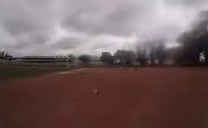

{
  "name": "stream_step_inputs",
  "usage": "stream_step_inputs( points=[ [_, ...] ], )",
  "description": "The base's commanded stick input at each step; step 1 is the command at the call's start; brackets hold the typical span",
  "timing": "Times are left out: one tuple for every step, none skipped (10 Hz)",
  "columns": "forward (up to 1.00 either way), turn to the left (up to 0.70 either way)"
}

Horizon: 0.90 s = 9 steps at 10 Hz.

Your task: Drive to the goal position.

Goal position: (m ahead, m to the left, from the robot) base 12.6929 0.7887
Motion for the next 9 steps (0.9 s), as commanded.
stream_step_inputs(
  points=[
    [0.70, -0.35],
    [0.70, -0.35],
    [0.70, -0.35],
    [0.70, -0.35],
    [0.70, -0.35],
    [0.70, 0.00],
    [0.70, 0.00],
    [0.70, 0.00],
    [0.70, 0.00]
  ],
)
